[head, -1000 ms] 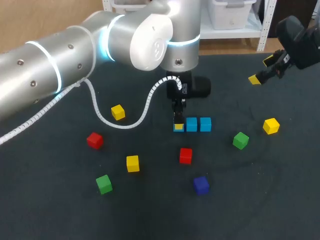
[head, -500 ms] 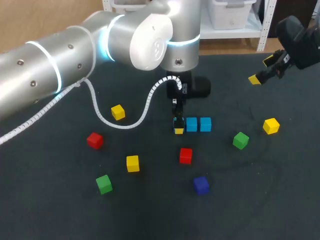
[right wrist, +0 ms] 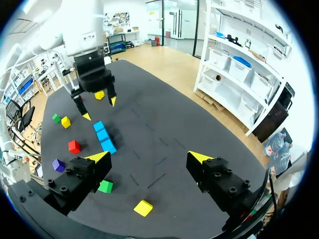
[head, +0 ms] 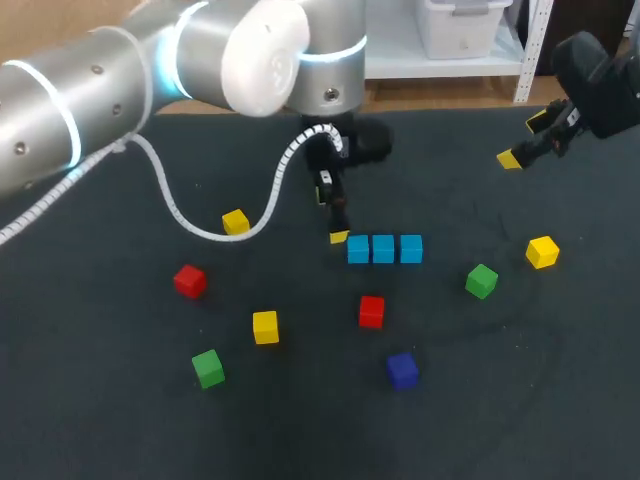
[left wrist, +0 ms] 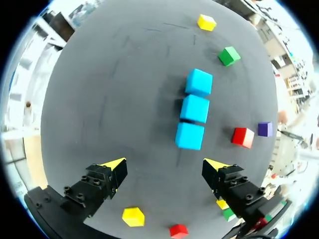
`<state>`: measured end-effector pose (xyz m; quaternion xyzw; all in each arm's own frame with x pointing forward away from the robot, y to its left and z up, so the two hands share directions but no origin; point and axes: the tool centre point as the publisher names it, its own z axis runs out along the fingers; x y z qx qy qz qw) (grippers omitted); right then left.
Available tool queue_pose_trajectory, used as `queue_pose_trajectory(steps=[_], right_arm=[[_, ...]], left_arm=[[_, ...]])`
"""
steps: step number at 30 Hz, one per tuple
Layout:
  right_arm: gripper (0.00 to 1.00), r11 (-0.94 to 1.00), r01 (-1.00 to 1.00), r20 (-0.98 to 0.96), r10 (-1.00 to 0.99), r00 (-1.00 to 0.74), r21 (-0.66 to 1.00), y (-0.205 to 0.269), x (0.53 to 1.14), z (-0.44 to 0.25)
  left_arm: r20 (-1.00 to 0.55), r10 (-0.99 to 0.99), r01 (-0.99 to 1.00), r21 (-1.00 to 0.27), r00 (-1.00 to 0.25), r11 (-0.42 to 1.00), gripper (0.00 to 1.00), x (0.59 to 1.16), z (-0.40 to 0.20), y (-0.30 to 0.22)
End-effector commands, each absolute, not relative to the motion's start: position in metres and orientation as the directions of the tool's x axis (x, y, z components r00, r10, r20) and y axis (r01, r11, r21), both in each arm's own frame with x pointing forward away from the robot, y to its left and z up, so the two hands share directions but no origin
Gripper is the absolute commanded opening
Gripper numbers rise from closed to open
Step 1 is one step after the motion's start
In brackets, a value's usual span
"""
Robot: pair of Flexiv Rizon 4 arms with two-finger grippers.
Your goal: Place the blue cubes, place green cubes on the blue cubes, place the yellow cubes on the green cubes, then place the red cubes on the yellow cubes, and place purple cube on the red cubes.
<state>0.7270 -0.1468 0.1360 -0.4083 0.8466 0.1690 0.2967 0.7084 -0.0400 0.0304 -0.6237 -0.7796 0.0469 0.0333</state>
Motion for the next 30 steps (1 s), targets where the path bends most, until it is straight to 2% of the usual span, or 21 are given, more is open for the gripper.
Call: queue_pose_trajectory(steps=[1,3,10,25,30], right_arm=[[1.0,0.607,-0.793,-0.642,-0.591,-0.489,0.046,-0.147,0.728,0.135],[1.0,0.607,-0.793,-0.642,-0.591,-0.489,0.046,-0.147,0.728,0.135],[1.0,0.607,-0.793,-0.642,-0.591,-0.489,0.046,-0.147,0.728,0.135],[1.0,0.607,-0.793,-0.642,-0.591,-0.489,0.046,-0.147,0.728,0.135],[1.0,0.607,-0.793,-0.642,-0.591,-0.489,0.046,-0.147,0.728,0.135]], left_arm=[[-0.083,0.962,0.964,-0.067,-0.261,0.256,1.0,0.687,0.037,-0.009],[-0.105,0.955,0.96,-0.076,-0.276,0.27,1.0,0.685,0.04,0.006],[-0.115,0.886,0.894,-0.071,-0.448,0.443,1.0,0.668,0.052,0.053],[-0.081,0.782,0.785,-0.032,-0.619,0.618,1.0,0.6,0.047,0.102],[-0.084,0.773,0.777,-0.029,-0.629,0.629,1.0,0.572,0.048,0.11]])
